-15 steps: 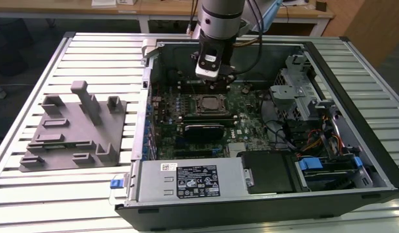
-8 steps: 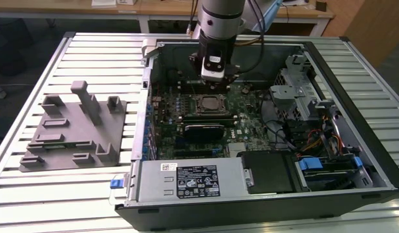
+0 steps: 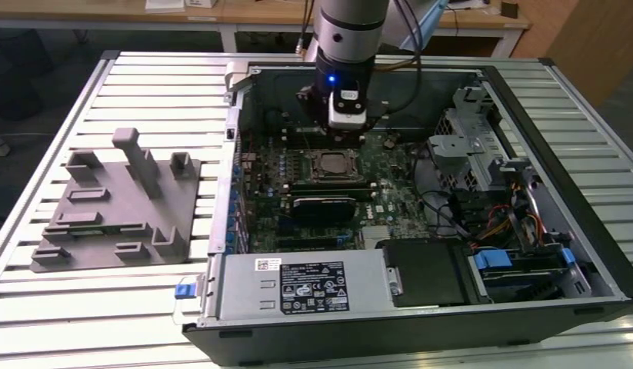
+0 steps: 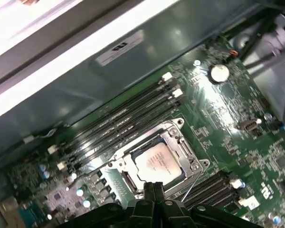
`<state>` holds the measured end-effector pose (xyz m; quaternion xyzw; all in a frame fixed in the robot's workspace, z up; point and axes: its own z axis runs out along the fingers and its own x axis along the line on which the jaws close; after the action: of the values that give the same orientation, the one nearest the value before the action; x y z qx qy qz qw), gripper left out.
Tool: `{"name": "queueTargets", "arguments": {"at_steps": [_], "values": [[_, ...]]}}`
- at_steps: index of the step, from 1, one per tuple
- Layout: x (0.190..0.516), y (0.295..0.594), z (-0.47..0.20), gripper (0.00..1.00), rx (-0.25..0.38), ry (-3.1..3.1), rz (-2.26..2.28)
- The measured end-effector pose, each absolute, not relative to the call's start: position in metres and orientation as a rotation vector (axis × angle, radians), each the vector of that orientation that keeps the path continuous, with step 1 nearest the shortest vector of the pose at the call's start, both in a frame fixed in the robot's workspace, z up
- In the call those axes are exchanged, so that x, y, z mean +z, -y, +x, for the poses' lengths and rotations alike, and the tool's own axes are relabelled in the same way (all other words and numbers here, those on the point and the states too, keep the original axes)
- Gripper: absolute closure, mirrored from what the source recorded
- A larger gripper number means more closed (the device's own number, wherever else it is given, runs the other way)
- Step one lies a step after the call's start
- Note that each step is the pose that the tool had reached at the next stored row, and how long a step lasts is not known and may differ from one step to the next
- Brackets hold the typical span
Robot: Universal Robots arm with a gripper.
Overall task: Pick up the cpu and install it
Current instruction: 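Install the second cpu locking lever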
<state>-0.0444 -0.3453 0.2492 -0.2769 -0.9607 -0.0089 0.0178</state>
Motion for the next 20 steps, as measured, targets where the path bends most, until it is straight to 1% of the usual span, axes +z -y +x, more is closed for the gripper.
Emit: {"name": "queueTargets", "arguments": {"at_steps": [14, 20], "values": [[0.2489, 0.3453, -0.0444, 0.89, -0.021, 3.068, -0.471], [0.2489, 0.3453, -0.0494, 0.89, -0.02, 3.077, -0.428]]}}
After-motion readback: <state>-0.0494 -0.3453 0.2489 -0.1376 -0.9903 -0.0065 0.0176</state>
